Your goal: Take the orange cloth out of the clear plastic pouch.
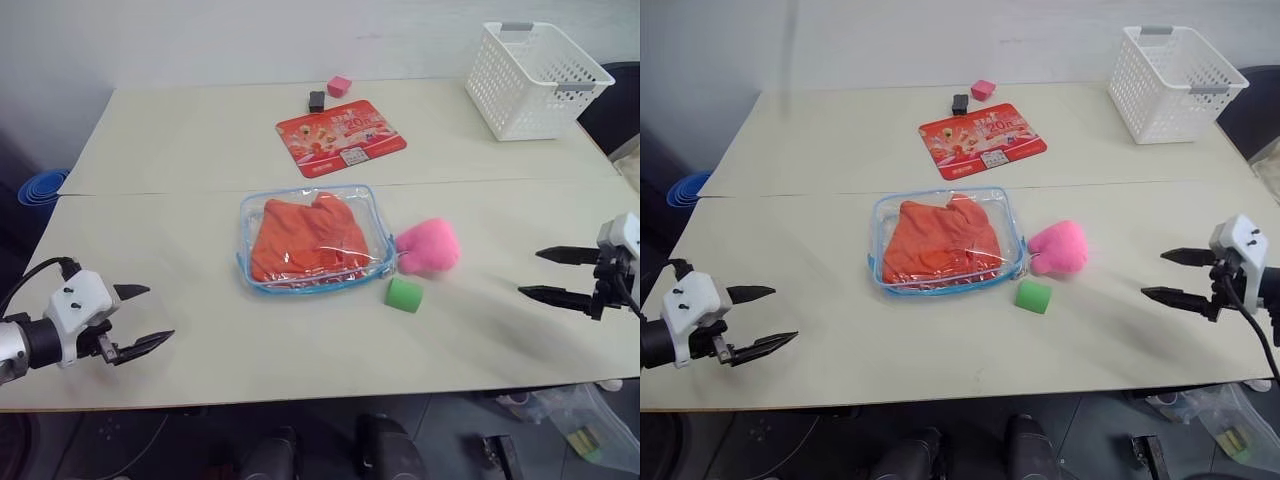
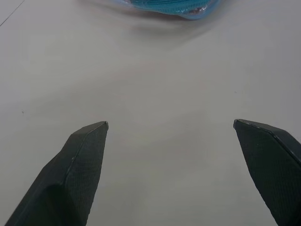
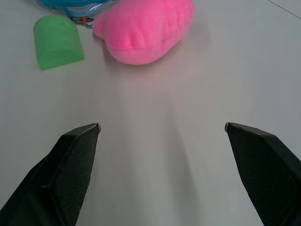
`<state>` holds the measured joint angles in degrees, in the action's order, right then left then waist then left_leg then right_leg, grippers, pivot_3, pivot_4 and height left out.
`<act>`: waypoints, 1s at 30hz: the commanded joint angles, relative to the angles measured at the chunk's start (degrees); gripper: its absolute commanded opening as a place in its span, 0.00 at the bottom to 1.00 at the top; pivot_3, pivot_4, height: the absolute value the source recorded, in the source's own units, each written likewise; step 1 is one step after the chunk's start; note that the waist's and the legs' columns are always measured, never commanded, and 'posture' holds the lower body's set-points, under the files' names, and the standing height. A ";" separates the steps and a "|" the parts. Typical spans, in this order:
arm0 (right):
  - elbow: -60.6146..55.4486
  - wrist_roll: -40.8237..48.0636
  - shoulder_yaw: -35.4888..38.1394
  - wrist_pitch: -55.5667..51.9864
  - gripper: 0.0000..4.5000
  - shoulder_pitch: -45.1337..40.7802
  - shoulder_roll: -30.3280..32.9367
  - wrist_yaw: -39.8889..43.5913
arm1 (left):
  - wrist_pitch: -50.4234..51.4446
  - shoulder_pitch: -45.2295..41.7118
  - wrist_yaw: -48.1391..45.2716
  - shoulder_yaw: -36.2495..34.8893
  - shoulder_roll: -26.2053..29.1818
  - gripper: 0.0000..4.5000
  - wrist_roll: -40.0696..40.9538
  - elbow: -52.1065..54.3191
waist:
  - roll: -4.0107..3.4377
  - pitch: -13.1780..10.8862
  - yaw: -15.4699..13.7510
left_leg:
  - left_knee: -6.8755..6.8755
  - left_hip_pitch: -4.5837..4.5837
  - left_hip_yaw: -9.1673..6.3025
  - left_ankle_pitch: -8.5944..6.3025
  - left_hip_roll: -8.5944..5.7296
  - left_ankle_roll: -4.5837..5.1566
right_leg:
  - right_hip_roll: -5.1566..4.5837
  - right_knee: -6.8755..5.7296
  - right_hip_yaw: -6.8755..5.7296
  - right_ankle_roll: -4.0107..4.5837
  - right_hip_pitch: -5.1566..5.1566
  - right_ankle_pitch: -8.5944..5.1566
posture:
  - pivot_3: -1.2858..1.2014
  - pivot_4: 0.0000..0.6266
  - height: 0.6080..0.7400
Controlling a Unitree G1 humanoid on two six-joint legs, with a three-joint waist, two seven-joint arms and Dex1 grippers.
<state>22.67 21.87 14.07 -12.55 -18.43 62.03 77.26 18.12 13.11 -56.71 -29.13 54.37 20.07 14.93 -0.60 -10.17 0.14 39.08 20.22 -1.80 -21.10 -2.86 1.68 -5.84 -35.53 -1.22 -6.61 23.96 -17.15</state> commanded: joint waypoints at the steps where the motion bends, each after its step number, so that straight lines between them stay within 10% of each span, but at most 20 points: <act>1: -1.78 0.47 1.04 -0.13 0.99 -0.37 -0.29 -0.63 | -0.36 0.72 0.30 -0.93 -0.48 1.00 0.02 1.28 | 0.00 0.00 0.00 | 0.00 0.00 0.00 0.00 0.00 0.00 | 0.00 0.00 0.00 0.00 0.00 0.00 | 0.52 0.24 1.00; 30: 1.35 -1.26 1.09 6.12 0.99 -1.23 -2.49 -3.81 | 0.94 -0.08 2.43 0.01 -1.54 1.00 -0.14 1.95 | -0.08 -0.04 0.30 | 0.00 0.02 -0.69 0.03 -0.11 0.00 | -0.18 -0.01 -0.66 0.00 -0.41 0.00 | 0.52 0.24 1.00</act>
<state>23.56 20.56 14.06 -7.67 -18.83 59.85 73.47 19.48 13.42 -54.56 -28.19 52.62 19.74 15.68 -0.69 -10.21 0.44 39.08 20.26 -2.79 -21.04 -3.06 1.68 -6.15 -35.51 -2.21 -6.61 23.38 -17.15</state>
